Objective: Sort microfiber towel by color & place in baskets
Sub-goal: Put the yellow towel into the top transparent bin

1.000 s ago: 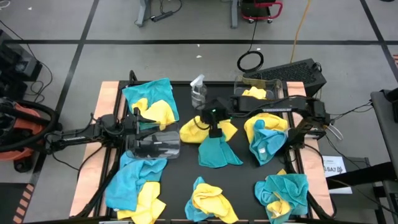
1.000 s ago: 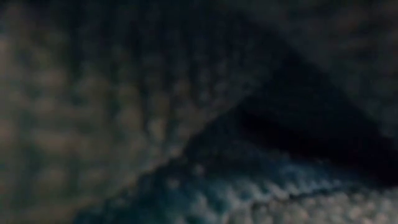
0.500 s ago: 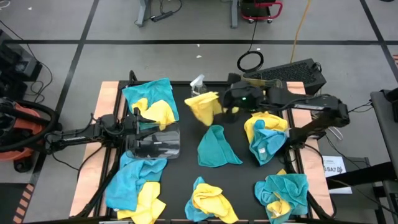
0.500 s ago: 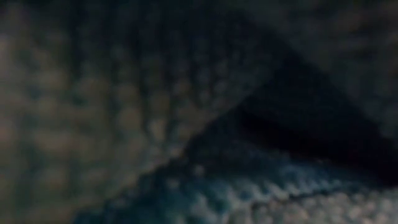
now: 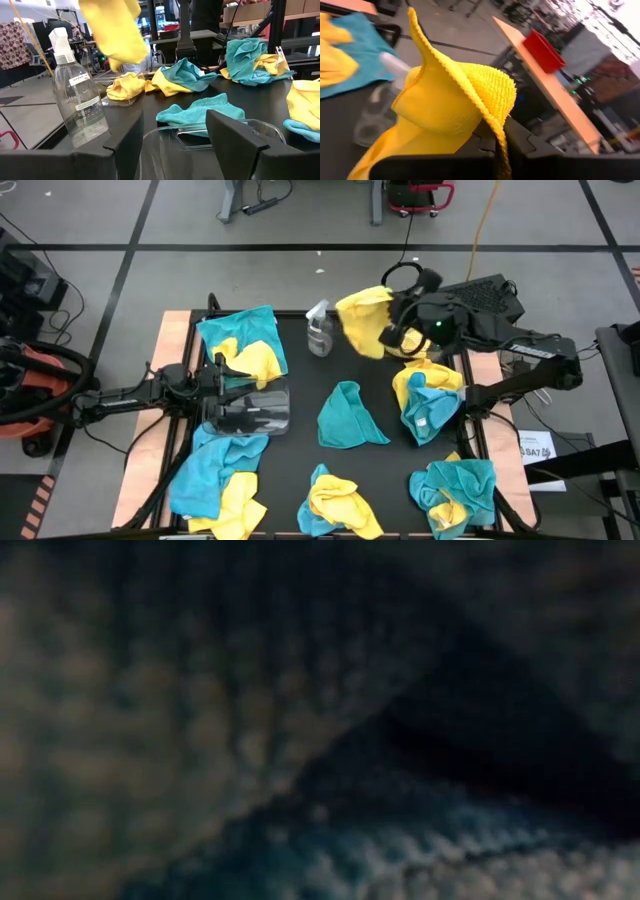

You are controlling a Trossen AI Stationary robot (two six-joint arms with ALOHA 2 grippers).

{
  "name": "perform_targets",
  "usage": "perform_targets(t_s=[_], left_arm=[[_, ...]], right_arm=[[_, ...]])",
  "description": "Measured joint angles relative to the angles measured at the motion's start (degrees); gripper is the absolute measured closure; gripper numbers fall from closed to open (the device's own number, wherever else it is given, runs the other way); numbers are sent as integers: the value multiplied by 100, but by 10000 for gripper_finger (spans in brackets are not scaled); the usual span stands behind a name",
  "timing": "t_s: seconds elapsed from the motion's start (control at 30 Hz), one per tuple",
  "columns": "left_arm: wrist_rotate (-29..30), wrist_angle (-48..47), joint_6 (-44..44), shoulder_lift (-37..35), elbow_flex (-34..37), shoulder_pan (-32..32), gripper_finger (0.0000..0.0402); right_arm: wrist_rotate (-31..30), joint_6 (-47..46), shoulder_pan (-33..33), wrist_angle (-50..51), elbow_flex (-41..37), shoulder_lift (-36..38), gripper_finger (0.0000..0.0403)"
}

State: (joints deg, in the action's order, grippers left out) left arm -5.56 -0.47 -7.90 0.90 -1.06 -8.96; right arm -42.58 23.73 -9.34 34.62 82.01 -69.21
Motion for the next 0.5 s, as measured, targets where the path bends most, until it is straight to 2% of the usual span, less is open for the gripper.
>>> perform_targets(t_s=[0.2,0.5], left_arm=[[0,-2,0,-2,0,1,181],[0,-2,0,-2,0,1,181]], right_arm=[[-571,-19,-397,499,1,251,402],[-545,-606,-1182,1695,1,285,402]])
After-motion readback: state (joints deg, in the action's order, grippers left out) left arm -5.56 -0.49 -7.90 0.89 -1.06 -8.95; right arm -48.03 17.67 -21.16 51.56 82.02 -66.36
